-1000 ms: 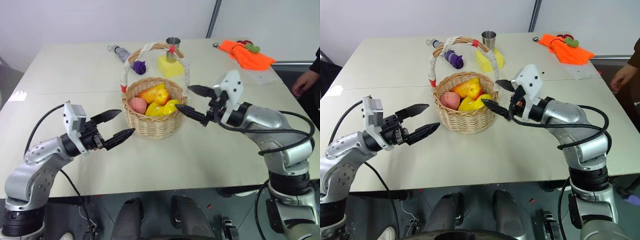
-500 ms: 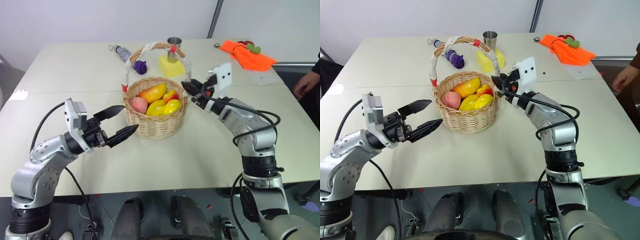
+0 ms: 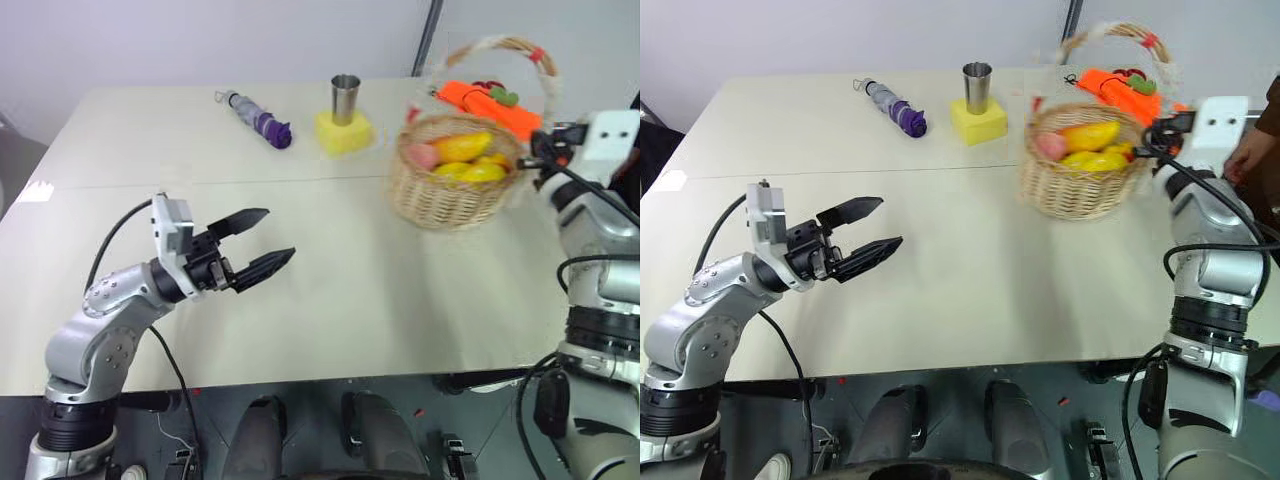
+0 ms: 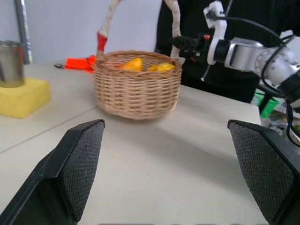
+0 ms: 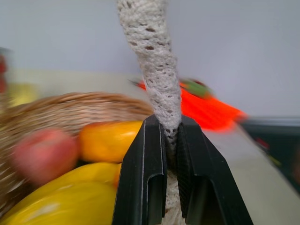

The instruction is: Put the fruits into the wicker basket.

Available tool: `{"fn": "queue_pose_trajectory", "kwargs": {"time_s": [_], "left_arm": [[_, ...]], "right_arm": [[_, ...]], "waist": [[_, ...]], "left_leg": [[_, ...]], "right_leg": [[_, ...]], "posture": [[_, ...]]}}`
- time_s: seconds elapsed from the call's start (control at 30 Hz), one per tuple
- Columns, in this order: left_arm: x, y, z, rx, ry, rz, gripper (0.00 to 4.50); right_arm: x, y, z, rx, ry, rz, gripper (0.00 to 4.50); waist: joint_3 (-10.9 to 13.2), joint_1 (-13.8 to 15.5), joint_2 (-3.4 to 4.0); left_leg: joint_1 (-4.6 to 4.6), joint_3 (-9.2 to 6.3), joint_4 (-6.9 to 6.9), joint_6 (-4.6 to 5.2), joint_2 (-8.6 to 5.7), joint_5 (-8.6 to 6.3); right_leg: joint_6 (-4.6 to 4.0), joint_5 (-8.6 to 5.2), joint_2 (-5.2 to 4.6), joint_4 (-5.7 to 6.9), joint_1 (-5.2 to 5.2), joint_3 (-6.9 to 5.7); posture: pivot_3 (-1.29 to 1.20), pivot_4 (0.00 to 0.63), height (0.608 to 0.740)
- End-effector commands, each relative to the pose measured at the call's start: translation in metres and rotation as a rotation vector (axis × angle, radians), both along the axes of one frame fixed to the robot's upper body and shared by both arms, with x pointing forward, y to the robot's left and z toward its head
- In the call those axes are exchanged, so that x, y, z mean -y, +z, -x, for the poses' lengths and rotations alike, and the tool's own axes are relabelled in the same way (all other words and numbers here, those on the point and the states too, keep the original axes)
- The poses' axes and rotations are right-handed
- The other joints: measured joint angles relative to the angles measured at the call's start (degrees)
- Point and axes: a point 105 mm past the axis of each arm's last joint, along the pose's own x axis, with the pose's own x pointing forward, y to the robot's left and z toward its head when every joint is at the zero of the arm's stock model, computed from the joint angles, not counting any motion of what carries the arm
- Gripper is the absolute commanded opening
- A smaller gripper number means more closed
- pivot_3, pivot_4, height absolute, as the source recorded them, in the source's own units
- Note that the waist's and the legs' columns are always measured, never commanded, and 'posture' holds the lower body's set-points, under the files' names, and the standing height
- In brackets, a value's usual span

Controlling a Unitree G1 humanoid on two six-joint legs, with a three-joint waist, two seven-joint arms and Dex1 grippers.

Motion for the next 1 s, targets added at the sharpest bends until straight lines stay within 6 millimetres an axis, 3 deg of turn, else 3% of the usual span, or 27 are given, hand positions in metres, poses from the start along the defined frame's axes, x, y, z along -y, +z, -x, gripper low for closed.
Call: {"fn": "queue_pose_trajectory", "kwargs": {"time_s": [0.03, 0.23, 0.4, 0.5, 0.57, 0.67, 0.77, 0.87, 1.0], "left_arm": [[0.007, 0.008, 0.001, 0.052, -0.025, 0.002, 4.50], [0.000, 0.005, -0.004, 0.045, 0.019, -0.017, 4.50], [-0.023, -0.011, -0.009, -0.020, 0.130, -0.044, 4.50], [-0.054, -0.028, -0.016, -0.062, 0.279, -0.056, 4.50], [-0.074, -0.036, -0.019, -0.076, 0.377, -0.050, 4.50], [-0.099, -0.052, -0.017, -0.095, 0.502, -0.103, 4.50], [-0.115, -0.068, -0.012, -0.122, 0.581, -0.151, 4.50], [-0.127, -0.078, -0.008, -0.140, 0.657, -0.165, 4.50], [-0.132, -0.085, -0.003, -0.146, 0.708, -0.168, 4.50]], "right_arm": [[0.004, 0.032, -0.001, 0.129, -0.007, 0.004, 1.12], [0.003, 0.026, 0.008, 0.127, 0.021, 0.054, 4.08], [0.013, 0.008, 0.037, 0.115, 0.072, 0.067, 4.08], [0.009, -0.004, 0.056, 0.125, 0.173, 0.051, 4.08], [-0.012, -0.013, 0.065, 0.100, 0.305, 0.094, 4.08], [-0.064, -0.031, 0.077, 0.015, 0.588, 0.170, 4.08], [-0.100, -0.047, 0.083, -0.036, 0.772, 0.196, 4.08], [-0.123, -0.059, 0.082, -0.060, 0.872, 0.192, 4.08], [-0.140, -0.067, 0.077, -0.074, 0.935, 0.187, 4.08]], "waist": [[0.0, -0.4, 0.09], [0.0, -1.0, 0.10], [0.0, -0.6, 0.11], [0.0, -0.5, 0.14], [0.0, -0.5, 0.15], [0.0, -1.2, 0.16], [0.0, -1.4, 0.15], [0.0, -1.1, 0.13], [0.0, -0.6, 0.11]], "left_leg": [[0.04, 0.02, 0.00, 0.01, 0.00, -0.01], [0.14, -0.01, -0.02, 0.10, 0.04, -0.06], [0.10, 0.00, 0.00, 0.12, 0.02, -0.07], [0.13, 0.03, 0.03, 0.12, 0.01, -0.07], [0.18, 0.04, 0.02, 0.13, 0.03, -0.07], [0.23, 0.04, 0.01, 0.13, 0.10, -0.08], [0.47, 0.15, -0.03, 0.13, 0.20, -0.08], [0.52, 0.17, -0.04, 0.12, 0.22, -0.09], [0.47, 0.20, -0.03, 0.12, 0.21, -0.09]], "right_leg": [[0.02, 0.01, 0.03, 0.05, -0.02, 0.06], [0.25, 0.06, 0.11, 0.29, -0.04, 0.10], [0.31, 0.02, 0.06, 0.27, -0.03, 0.10], [0.25, 0.00, 0.04, 0.28, -0.03, 0.11], [0.12, -0.08, 0.06, 0.29, -0.01, 0.11], [0.09, -0.08, 0.11, 0.31, 0.00, 0.11], [0.07, -0.11, 0.15, 0.31, 0.12, 0.14], [0.05, -0.25, 0.14, 0.31, 0.16, 0.15], [-0.14, -0.15, 0.07, 0.25, 0.16, 0.15]], "posture": [[0.00, 0.150, 0.740], [0.00, 0.150, 0.740], [0.00, 0.150, 0.740], [0.00, 0.150, 0.740], [0.00, 0.150, 0.740], [0.00, 0.150, 0.740], [0.00, 0.150, 0.740], [0.00, 0.150, 0.740], [0.00, 0.150, 0.740]]}}
